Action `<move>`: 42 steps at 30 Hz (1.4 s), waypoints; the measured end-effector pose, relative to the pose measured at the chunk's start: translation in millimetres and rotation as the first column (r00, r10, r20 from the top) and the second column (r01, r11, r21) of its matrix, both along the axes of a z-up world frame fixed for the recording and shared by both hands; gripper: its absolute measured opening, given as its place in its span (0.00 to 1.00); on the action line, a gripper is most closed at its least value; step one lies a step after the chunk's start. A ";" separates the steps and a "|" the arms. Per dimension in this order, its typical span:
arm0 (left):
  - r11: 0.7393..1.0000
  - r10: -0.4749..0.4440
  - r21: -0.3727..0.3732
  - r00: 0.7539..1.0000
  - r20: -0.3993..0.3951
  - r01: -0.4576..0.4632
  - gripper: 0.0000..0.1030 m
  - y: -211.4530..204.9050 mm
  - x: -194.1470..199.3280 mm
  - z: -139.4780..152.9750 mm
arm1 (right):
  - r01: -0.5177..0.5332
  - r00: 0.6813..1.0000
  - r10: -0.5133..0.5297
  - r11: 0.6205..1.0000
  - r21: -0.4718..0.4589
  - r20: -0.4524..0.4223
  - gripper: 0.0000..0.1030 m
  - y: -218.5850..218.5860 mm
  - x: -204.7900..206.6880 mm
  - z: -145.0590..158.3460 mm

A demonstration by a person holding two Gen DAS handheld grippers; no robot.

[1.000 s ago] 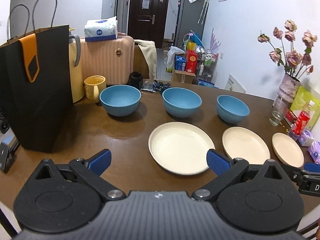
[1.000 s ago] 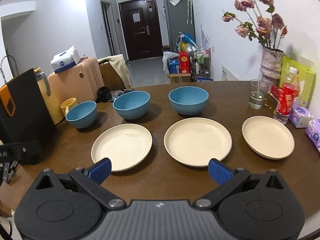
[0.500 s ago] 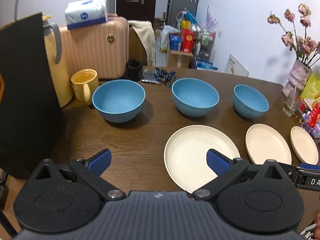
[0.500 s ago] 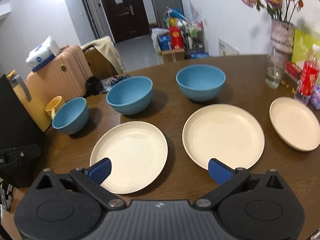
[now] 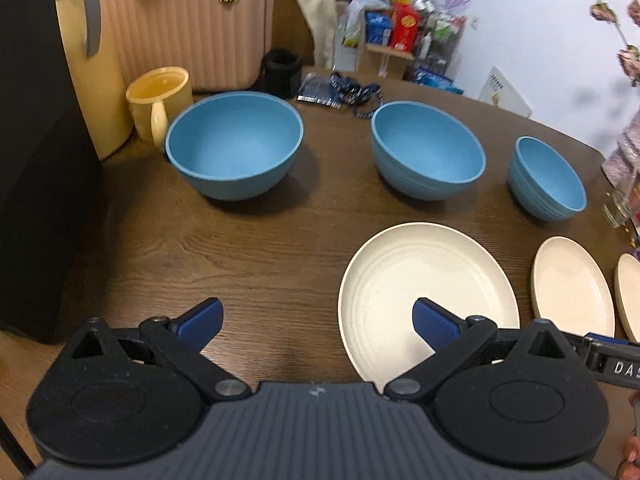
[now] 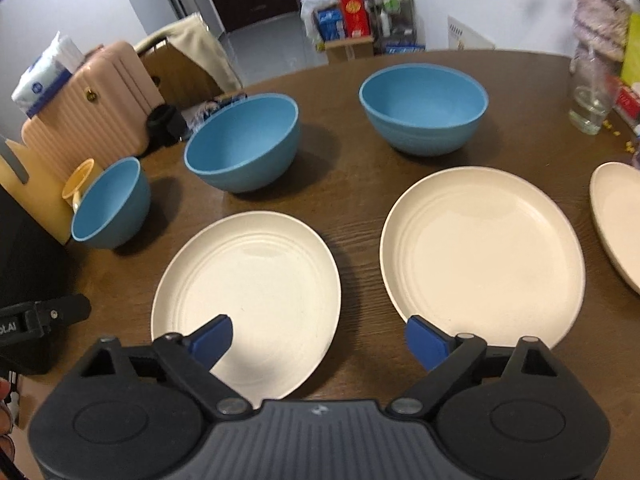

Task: Organize plates and bowls
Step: 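Move both grippers toward the rim of the cream plate nearest the black bag, then close both grippers on the rim of that cream plate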

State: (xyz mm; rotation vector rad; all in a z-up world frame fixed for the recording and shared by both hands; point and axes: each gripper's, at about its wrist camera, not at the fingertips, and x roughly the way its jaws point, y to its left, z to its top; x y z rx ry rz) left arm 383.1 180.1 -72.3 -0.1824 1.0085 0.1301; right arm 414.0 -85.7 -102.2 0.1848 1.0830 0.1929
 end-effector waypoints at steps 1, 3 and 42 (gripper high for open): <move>1.000 0.005 0.002 1.000 -0.008 -0.005 1.00 -0.6 3.2 -3.4 | -0.007 1.000 0.007 1.000 -0.002 -0.011 0.87 0.2 4.9 -4.5; 1.000 0.014 0.006 1.000 -0.025 -0.013 1.00 -2.7 10.4 -10.1 | -0.016 0.999 0.016 1.000 -0.003 -0.031 0.84 1.1 11.9 -12.7; 0.992 0.055 -0.099 0.976 -0.211 -0.077 0.29 1.3 66.4 -83.3 | -0.107 0.978 0.117 0.992 0.068 -0.171 0.21 4.5 81.0 -73.0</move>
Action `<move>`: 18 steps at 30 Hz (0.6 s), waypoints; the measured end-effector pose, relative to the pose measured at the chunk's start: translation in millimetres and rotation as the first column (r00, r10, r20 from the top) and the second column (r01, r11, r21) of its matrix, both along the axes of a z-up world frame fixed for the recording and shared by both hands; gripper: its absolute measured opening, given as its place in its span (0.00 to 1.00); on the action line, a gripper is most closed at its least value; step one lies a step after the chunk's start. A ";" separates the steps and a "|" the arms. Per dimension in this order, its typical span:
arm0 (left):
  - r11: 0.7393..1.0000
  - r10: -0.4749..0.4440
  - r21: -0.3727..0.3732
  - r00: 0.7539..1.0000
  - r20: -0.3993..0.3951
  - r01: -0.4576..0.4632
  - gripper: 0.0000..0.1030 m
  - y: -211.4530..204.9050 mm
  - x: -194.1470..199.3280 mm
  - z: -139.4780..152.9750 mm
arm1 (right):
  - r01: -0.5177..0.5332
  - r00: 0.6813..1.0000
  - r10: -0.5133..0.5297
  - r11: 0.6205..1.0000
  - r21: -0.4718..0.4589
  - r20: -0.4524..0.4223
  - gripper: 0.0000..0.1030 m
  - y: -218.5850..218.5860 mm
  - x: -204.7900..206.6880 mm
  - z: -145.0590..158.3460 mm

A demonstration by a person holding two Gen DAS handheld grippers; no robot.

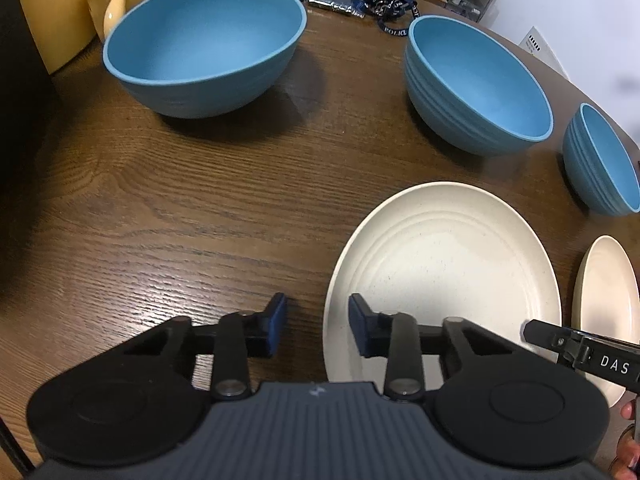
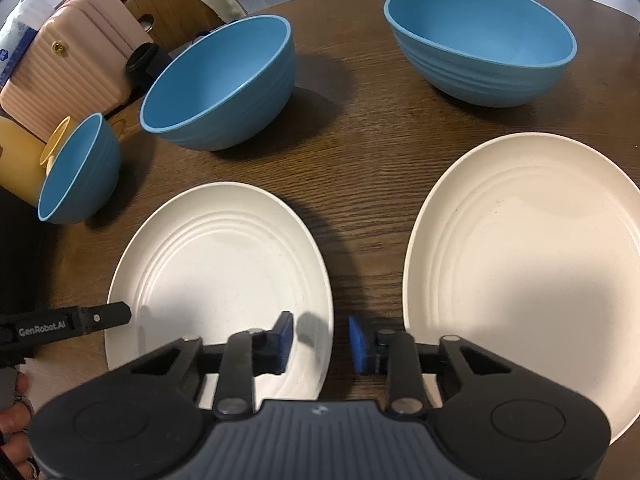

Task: Organize plates and bowls
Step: 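Close both grippers on the rim of that cream plate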

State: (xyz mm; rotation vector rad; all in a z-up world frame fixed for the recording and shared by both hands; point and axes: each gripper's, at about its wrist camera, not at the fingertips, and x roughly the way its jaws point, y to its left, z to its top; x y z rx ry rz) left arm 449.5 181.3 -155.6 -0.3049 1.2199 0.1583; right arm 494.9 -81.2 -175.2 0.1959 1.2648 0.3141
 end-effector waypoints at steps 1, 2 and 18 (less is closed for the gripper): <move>1.000 -0.001 -0.005 1.000 -0.001 0.001 0.28 0.1 0.5 -0.6 | 0.000 1.000 0.000 1.000 0.002 -0.002 0.19 -0.4 0.2 -0.5; 1.000 -0.002 -0.012 1.000 -0.002 0.002 0.24 0.2 0.9 -1.4 | 0.001 1.000 -0.001 1.000 0.005 -0.003 0.18 -0.7 0.3 -0.6; 0.999 -0.004 -0.037 1.000 0.004 0.004 0.09 -1.7 0.6 -3.7 | 0.014 1.000 -0.014 1.000 0.022 -0.003 0.09 -2.4 -3.2 -1.0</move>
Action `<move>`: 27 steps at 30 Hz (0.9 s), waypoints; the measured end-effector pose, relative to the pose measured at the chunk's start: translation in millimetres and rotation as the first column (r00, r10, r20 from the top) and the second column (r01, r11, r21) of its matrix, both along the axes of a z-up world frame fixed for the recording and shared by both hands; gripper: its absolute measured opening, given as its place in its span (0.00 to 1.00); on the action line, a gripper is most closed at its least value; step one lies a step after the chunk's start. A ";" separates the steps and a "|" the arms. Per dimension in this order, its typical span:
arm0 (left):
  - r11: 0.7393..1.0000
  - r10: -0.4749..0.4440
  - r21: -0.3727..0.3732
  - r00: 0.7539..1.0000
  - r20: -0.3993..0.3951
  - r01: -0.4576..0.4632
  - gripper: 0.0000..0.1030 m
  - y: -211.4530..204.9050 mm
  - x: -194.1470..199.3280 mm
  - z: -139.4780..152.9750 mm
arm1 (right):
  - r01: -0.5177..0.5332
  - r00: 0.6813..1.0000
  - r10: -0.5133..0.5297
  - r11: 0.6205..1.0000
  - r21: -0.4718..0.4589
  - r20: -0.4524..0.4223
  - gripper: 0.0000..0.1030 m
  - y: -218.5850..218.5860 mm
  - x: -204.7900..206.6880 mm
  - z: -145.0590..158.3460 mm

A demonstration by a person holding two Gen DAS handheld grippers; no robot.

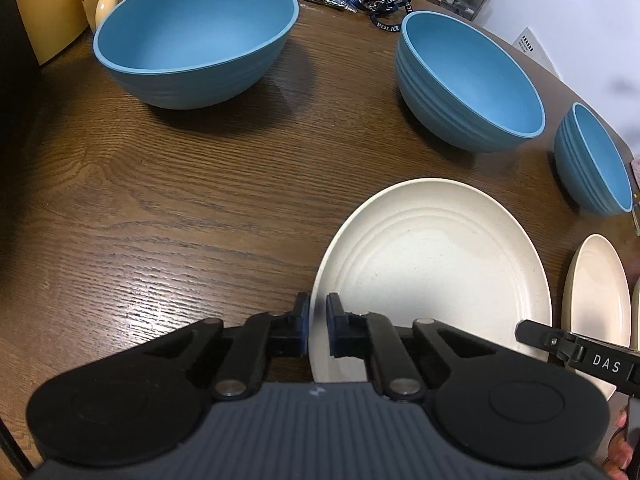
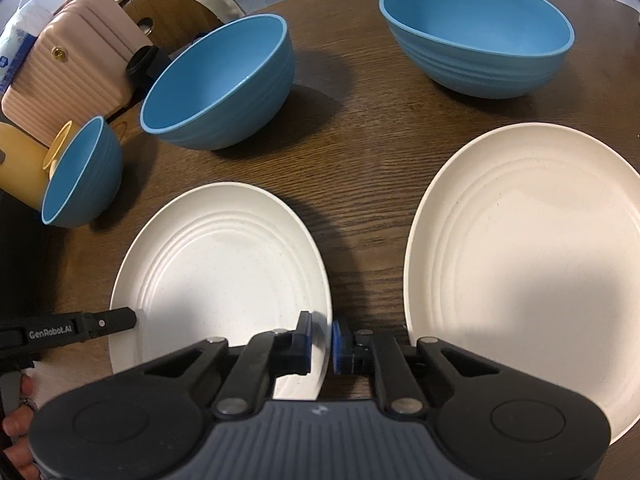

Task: Organize plates and bowls
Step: 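Close both grippers on the rim of that cream plate, then lift the cream plate with both grippers and carry it toward the black bag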

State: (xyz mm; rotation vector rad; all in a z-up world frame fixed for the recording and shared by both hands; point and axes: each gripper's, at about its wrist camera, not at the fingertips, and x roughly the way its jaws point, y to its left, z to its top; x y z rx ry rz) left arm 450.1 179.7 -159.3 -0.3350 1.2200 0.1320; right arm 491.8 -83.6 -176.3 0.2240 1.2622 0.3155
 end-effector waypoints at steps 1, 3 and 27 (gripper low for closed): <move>1.000 -0.001 0.000 1.000 0.003 0.001 0.09 0.1 -0.4 0.3 | 0.001 1.000 -0.001 1.000 0.000 0.004 0.09 -0.1 -0.9 0.9; 1.000 -0.001 0.000 1.000 0.009 0.001 0.09 0.2 -1.6 1.7 | -0.001 1.000 0.001 1.000 -0.001 0.010 0.09 0.6 -2.0 2.6; 0.997 0.074 0.021 0.993 0.094 -0.076 0.09 41.1 -49.7 38.2 | -0.075 0.993 0.073 0.997 0.022 0.094 0.09 41.6 -30.4 35.3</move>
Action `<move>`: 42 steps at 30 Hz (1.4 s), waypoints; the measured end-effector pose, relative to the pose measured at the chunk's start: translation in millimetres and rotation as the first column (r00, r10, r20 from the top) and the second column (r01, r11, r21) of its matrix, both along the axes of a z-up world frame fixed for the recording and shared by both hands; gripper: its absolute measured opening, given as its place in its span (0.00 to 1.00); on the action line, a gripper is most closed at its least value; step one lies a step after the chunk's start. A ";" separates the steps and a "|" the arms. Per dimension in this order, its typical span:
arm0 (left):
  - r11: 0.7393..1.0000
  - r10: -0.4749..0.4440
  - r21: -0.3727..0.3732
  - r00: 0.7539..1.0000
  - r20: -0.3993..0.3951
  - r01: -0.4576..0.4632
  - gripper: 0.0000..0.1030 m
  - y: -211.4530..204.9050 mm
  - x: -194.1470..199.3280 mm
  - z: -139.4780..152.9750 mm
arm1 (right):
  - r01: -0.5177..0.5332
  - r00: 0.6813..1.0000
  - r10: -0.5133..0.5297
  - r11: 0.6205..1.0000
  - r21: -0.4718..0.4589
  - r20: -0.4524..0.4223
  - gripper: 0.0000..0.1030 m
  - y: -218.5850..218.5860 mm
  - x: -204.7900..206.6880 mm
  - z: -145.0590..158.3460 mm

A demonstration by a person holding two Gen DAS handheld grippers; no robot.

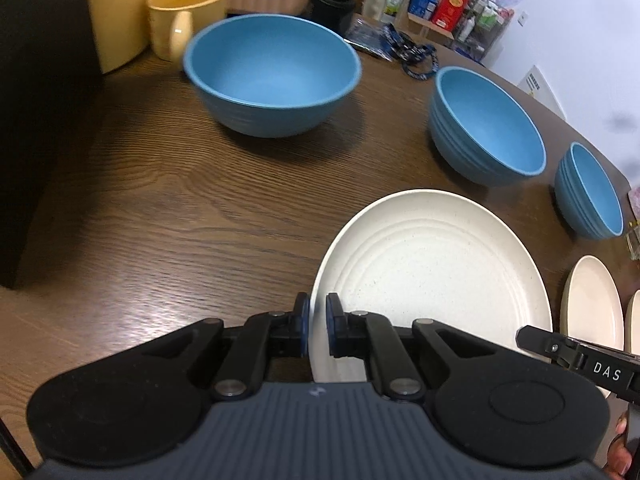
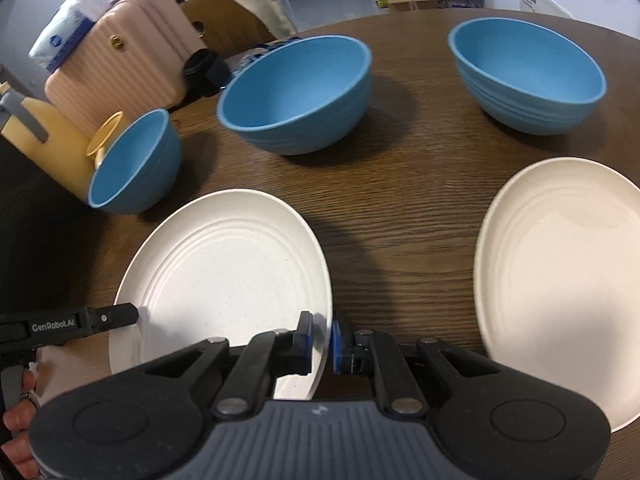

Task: Organize plates and bowls
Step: 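Lift the cream plate with both grippers and carry it toward the black bag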

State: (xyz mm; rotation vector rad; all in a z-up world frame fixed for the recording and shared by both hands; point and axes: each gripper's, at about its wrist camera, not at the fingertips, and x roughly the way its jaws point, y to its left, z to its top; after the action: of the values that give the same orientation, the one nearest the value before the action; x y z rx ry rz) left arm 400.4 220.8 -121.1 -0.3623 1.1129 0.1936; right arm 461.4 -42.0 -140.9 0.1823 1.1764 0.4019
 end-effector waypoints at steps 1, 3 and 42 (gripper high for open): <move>1.000 0.007 0.003 1.000 0.004 -0.007 0.09 4.0 -3.5 1.8 | -0.007 1.000 0.007 1.000 0.001 0.004 0.09 4.7 -1.9 1.5; 1.000 0.020 0.008 1.000 0.013 -0.020 0.09 11.8 -10.9 5.9 | -0.020 1.000 0.020 1.000 0.004 0.011 0.09 13.9 -6.8 5.5; 0.975 0.188 0.126 0.982 -0.022 -0.184 0.09 141.0 -70.8 -10.7 | -0.133 0.990 0.132 0.991 0.013 0.057 0.08 165.7 -46.0 -12.5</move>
State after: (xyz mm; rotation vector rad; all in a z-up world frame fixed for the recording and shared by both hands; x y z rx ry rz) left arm 329.6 361.8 -131.8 -0.3536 1.0942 0.4335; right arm 415.4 123.8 -153.5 0.1069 1.1332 0.5313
